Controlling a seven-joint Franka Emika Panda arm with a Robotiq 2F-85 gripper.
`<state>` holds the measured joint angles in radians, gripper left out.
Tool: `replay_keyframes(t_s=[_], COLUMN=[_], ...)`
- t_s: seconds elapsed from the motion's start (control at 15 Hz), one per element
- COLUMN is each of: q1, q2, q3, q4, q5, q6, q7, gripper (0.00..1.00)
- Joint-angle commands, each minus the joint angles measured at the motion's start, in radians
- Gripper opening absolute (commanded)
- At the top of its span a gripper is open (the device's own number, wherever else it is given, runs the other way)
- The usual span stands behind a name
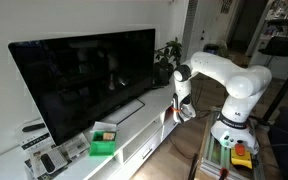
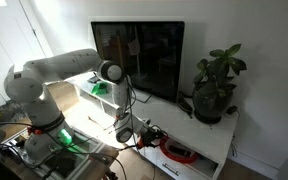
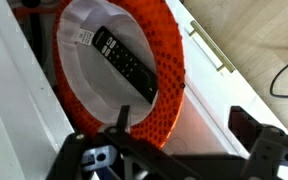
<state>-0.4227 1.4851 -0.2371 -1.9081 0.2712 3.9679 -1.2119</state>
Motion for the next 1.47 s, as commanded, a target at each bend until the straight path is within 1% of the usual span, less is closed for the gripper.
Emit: replay_keyframes(t_s=[0.0,0.13,0.27,0.4,0.6,0.73,0.8,1.0,1.2,1.4], q1=[0.091,0.117,0.15,0.187,0.192,0.167,0.165,0.133,0.086,0.051], q2=[-0.043,-0.068,-0.098,-0.141,-0.221,-0.285,-0.321,-0.42,-0.542,-0.653], q3=[-0.081,-0.106,-0.129,-0.154,-0.177,-0.174,-0.18,-0.182,-0.176,-0.184], q4=[-0.058,-0.097,-0.14,-0.182,-0.236,-0.274,-0.302,-0.373,-0.473,-0.56], q5=[-0.048,-0.084,-0.094,-0.073,-0.123,-0.186,-0.217,-0.305,-0.363,-0.384], q6=[-0.066,-0.085,-0.139,-0.243,-0.359,-0.419,-0.449,-0.489,-0.479,-0.479], q7=[0.2,0.301,0.391,0.477,0.615,0.7,0.733,0.81,0.856,0.889], gripper=[1.0,1.0,1.0,1.0,1.0,1.0,1.0,1.0,1.0,1.0])
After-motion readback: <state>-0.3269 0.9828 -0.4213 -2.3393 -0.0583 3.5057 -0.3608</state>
